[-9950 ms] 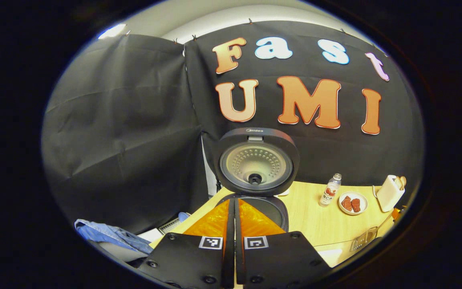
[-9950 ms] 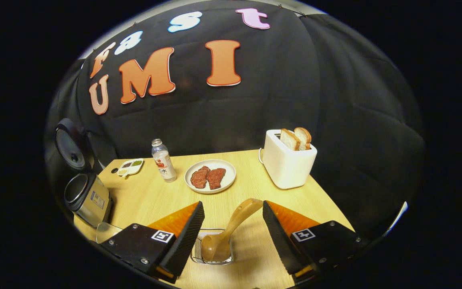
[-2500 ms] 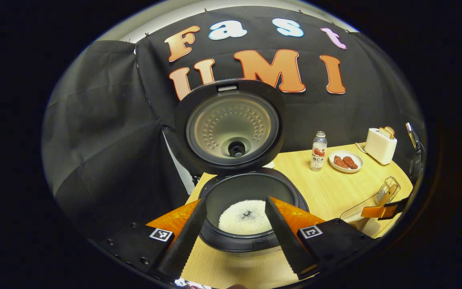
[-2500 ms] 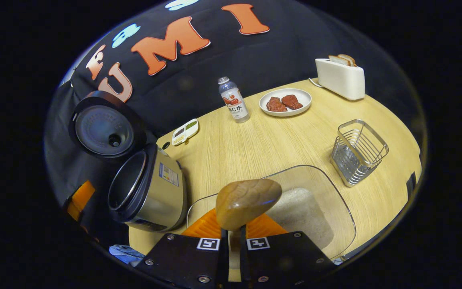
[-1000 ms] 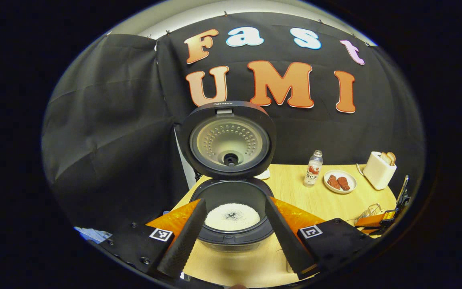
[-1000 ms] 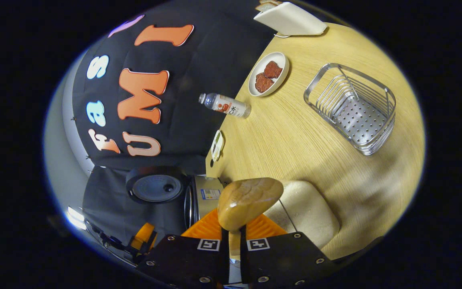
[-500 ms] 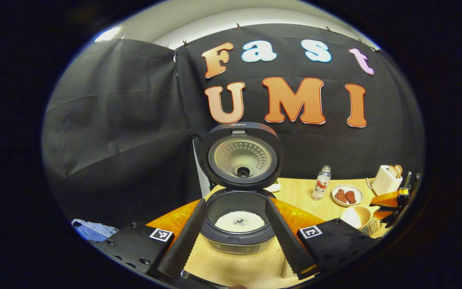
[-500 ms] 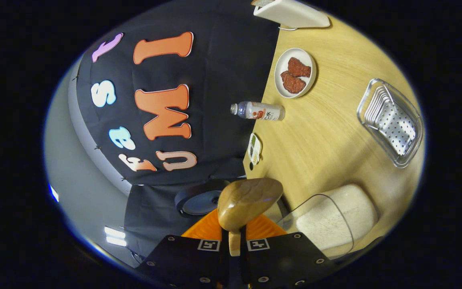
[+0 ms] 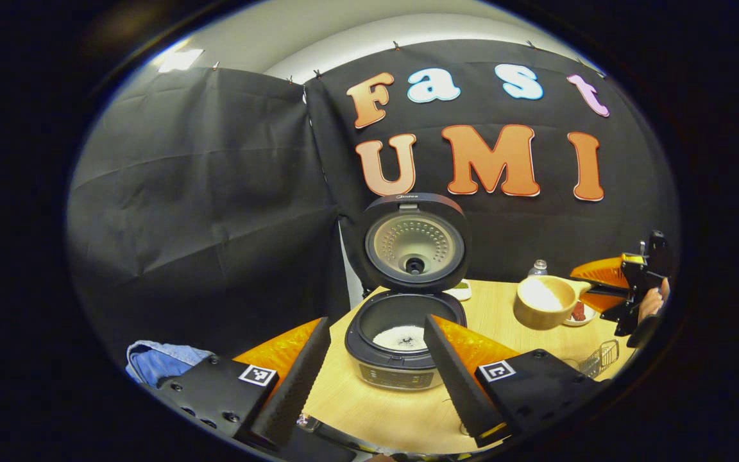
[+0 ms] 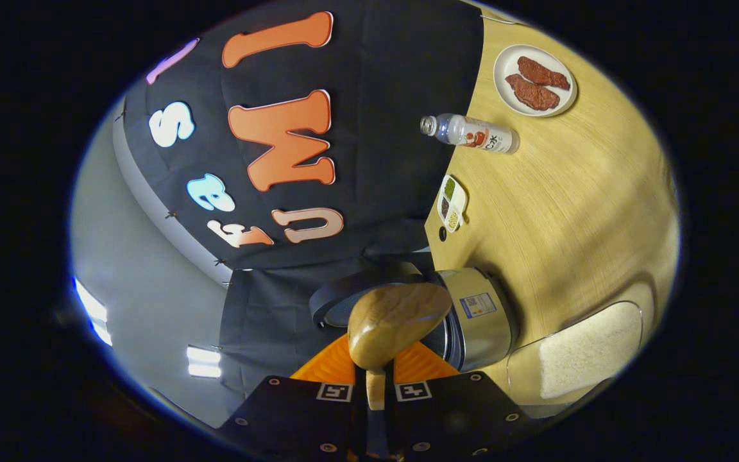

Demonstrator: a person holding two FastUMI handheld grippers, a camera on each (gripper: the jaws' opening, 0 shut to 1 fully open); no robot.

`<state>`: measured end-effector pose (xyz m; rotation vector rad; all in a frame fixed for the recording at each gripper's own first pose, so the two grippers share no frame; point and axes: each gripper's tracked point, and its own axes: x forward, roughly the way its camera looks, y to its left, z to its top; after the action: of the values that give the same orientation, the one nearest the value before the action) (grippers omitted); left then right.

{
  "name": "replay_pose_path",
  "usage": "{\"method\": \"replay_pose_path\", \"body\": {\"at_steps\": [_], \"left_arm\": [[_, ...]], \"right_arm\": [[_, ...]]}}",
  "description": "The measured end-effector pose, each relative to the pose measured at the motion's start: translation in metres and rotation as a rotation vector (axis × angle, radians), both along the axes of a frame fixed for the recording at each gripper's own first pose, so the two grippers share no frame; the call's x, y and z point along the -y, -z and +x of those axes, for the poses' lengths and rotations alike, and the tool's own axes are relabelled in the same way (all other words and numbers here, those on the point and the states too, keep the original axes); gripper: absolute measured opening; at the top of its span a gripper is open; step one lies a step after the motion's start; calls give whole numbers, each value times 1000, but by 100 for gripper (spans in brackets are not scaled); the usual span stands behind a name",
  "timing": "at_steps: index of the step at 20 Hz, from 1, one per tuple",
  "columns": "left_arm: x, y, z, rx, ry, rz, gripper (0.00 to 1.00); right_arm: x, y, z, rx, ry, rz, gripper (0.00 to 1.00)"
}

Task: Close the left gripper, press the button to open the rice cooker; take a wooden spoon from the chopstick holder with the right hand, scoop a spoonful of rice and pour it into the rice cooker, then put the wooden spoon back into the chopstick holder.

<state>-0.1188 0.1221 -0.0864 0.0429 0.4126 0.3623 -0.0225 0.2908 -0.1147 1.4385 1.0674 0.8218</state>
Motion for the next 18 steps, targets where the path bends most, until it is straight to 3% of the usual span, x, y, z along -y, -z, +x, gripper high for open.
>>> {"method": "replay_pose_path", "body": {"at_steps": [1,2,4,10,16,17,18], "left_arm": [[0,-4,3,22,21,16,90],[0,-8,5,39,37,26,90],[3,-17,15,85,70,12,100],[-8,-36,41,191,160,46,99],[-32,-12,43,174,158,-32,100],[-37,-6,44,162,154,-28,98],[-44,-2,43,149,148,-22,90]], "right_arm": [[-10,0,3,0,-2,-4,10],[-19,-2,5,-3,0,-13,10],[-37,-12,12,10,15,-30,10],[-87,-36,29,106,48,-111,10],[-128,-33,31,226,49,-248,10],[-135,-29,31,261,46,-289,10],[-141,-26,31,296,48,-333,10]]}}
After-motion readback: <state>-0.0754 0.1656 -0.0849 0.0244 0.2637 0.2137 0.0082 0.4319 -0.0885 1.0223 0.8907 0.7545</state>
